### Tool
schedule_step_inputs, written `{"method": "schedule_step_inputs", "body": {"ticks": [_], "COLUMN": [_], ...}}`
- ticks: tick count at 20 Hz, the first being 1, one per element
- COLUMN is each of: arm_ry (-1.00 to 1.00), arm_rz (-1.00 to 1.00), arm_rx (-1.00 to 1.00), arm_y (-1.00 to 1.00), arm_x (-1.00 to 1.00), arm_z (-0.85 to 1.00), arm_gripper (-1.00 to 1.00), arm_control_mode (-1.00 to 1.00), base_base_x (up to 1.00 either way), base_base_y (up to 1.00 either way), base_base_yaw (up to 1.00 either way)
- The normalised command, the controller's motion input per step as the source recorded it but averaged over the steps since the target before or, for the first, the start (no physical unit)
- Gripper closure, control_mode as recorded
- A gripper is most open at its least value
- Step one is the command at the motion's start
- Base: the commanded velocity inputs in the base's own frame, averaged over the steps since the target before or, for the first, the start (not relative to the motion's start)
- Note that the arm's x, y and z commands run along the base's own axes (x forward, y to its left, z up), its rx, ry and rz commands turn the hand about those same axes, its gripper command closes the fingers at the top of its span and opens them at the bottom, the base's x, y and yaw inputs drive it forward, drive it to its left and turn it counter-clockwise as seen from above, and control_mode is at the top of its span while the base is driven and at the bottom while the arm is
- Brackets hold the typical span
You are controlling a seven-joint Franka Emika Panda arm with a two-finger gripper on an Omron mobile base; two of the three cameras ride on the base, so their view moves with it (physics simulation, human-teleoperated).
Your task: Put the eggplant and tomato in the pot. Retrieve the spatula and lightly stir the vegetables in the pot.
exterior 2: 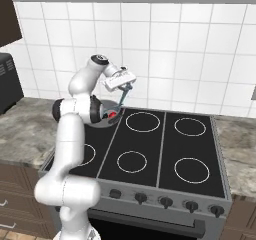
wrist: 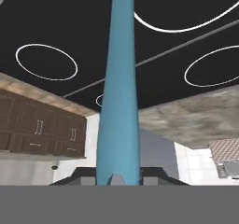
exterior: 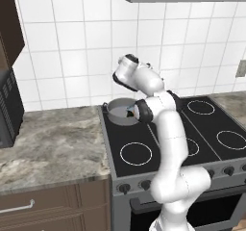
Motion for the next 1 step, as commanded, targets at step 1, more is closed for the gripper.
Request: {"method": "schedule_step_inputs", "body": {"ticks": [1], "arm_ry": [0.00], "arm_rz": [0.00], "arm_rx": [0.00], "arm_y": [0.00], "arm_x": [-0.06], "arm_z": [0.14], "arm_gripper": [1.00], "arm_control_mode": [-1.00], "base_base_x": [0.00], "base_base_y": [0.00], "base_base_yaw": [0.00]}}
